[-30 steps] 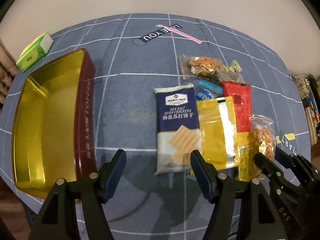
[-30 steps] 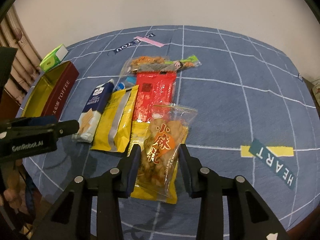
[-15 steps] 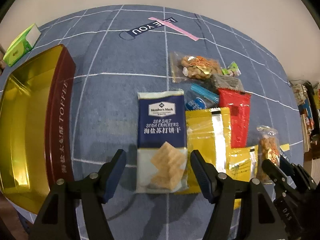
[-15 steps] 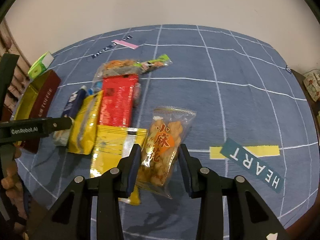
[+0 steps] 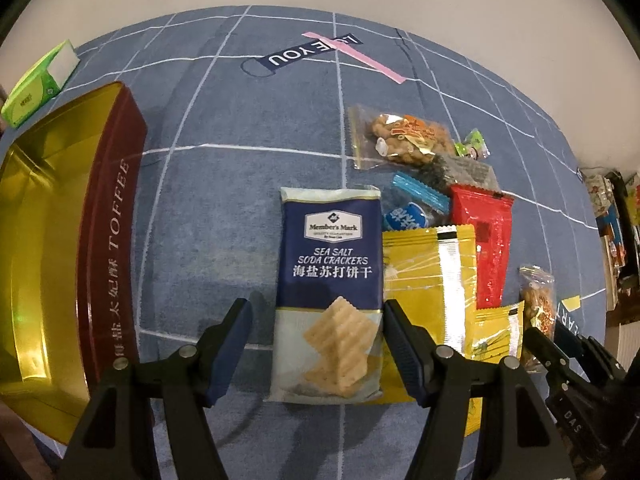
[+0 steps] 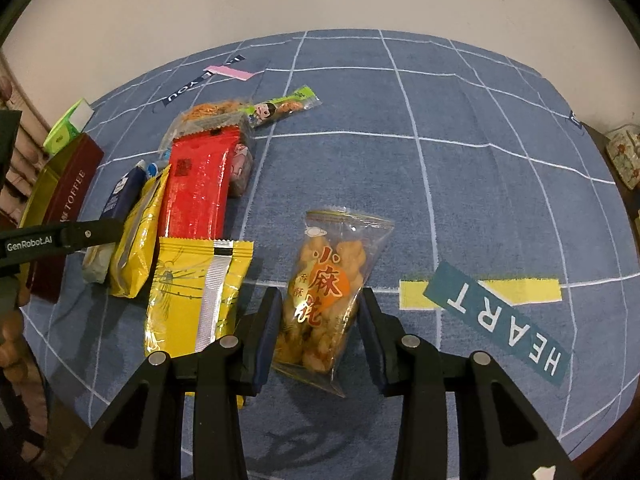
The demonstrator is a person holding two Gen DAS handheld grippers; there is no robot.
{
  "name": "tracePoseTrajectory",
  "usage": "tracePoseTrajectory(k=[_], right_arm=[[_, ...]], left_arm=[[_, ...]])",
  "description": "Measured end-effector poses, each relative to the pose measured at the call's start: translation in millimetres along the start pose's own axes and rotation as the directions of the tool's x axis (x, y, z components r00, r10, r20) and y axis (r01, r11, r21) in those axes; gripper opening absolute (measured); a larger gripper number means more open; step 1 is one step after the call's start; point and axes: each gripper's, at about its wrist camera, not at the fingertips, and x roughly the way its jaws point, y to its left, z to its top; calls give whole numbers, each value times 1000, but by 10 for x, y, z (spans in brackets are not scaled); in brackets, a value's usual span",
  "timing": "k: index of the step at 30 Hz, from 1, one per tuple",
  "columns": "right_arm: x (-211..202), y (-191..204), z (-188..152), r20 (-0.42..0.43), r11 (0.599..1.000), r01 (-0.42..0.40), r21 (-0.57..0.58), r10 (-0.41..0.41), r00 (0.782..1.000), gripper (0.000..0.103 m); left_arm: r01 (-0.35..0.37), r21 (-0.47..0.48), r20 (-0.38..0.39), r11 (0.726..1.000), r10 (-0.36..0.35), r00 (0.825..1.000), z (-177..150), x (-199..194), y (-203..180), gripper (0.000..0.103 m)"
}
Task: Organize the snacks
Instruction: 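Grasp the blue soda cracker pack with the left tool while the right tool grasps the clear dough-twist bag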
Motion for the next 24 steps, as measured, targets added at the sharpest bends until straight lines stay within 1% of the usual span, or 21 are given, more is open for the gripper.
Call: tracePoseTrajectory(k=[2, 6, 10, 13, 19, 21, 24], right_arm=[[9, -9, 4, -2, 1000, -5, 10, 5, 1000, 37], [19, -19, 7, -2, 1000, -10, 18, 10, 1000, 37], [26, -29, 4, -2, 1000, -11, 19, 11, 1000, 38], [35, -39, 0, -6, 999, -19, 31, 19, 1000, 38], [44, -45, -12, -10, 999, -30, 38, 30, 1000, 39], [44, -42, -15, -9, 999, -28, 35, 29, 1000, 39], [51, -47, -11, -10, 999, -31, 38, 32, 999, 39]], left_arm=[[-7, 0, 2, 1000, 7, 1000, -23, -15, 23, 68], [5, -21, -4, 1000, -5, 1000, -1, 10, 58, 68], [-7, -4, -5, 1000, 7, 1000, 13, 14, 53, 68], [-19, 26, 3, 999, 19, 1000, -14, -4, 39, 69], [-105, 125, -4, 987, 106, 994, -82, 50, -57, 70], [-116, 130, 10, 985, 116, 993, -80, 52, -86, 70], [-108, 118, 7, 987, 108, 994, -37, 67, -78, 70]])
